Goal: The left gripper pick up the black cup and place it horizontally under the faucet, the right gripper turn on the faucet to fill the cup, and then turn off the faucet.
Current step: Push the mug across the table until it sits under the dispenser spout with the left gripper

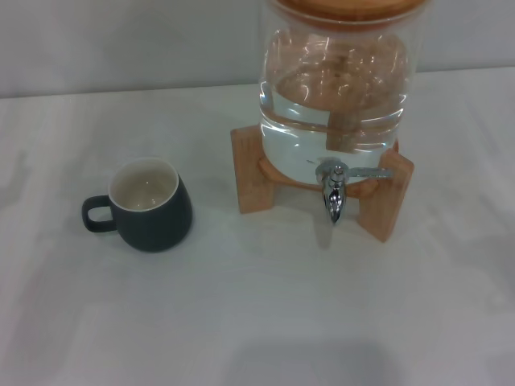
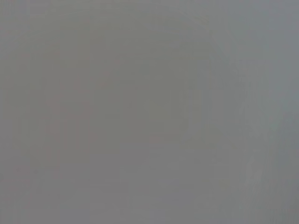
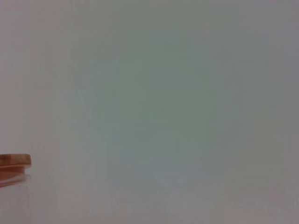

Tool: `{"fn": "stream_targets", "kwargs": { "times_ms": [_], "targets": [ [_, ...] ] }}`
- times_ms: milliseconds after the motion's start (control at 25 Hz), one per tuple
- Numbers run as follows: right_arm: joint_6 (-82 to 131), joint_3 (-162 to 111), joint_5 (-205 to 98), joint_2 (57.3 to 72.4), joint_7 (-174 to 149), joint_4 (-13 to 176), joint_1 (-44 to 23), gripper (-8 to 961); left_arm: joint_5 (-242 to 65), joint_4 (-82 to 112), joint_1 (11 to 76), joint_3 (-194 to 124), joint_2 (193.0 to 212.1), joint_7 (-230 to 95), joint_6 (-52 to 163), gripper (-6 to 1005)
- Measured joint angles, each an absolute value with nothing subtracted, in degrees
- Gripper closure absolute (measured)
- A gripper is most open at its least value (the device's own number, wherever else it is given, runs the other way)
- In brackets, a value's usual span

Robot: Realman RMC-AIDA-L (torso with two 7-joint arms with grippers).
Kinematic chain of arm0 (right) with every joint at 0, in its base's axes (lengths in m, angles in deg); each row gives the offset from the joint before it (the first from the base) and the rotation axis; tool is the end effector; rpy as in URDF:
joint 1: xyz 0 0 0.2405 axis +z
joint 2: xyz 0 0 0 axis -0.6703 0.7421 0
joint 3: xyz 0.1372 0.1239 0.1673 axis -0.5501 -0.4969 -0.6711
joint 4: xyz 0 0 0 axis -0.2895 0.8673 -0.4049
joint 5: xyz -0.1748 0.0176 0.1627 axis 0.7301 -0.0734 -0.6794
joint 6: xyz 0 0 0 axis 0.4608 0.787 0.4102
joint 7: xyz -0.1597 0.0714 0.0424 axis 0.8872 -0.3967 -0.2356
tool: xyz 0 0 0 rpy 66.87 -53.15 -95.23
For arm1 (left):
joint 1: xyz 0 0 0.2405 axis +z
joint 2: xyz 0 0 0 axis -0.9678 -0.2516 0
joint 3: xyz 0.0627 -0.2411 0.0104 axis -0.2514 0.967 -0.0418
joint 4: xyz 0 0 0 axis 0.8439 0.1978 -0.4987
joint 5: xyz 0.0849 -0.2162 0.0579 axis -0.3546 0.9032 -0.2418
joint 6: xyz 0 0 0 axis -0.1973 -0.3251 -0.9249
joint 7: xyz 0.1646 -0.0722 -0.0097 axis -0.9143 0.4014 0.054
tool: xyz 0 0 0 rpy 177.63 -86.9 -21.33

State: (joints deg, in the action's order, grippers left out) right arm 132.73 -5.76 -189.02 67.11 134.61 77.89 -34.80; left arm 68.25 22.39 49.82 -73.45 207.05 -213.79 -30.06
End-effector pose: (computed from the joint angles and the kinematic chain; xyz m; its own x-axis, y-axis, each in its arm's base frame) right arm 0.3920 0.2399 0.0837 0.5292 0.2922 -0.7966 -0.7914 -0.1685 -0.5876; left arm -0.3355 0.3836 0.0506 0.4541 -0.2500 0.8552 0.8521 -0.1584 -0.4987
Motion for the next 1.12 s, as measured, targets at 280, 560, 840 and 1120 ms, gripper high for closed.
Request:
{"fn": "stream_targets", "kwargs": {
  "times_ms": [280,560,840,1120],
  "targets": [
    [133.04,-5.68,-189.02,67.11,134.58,77.94,-34.95,189,68.25,22.43,50.52,-73.52,207.01,-213.79,-31.09,105],
    [133.51,-5.68,-189.02,67.11,134.51,77.93,-35.06,190,66.96,23.09,51.72,-75.43,206.71,-211.79,-31.29,106],
    [133.75,-6.32,-189.51,67.01,132.42,76.13,-35.63,190,51.03,33.91,59.60,-76.50,206.24,-199.63,-30.76,106],
    [133.51,-7.84,-189.74,66.97,131.59,74.14,-36.22,190,39.50,35.69,64.49,-76.18,206.39,-196.02,-28.28,105]
  ]
}}
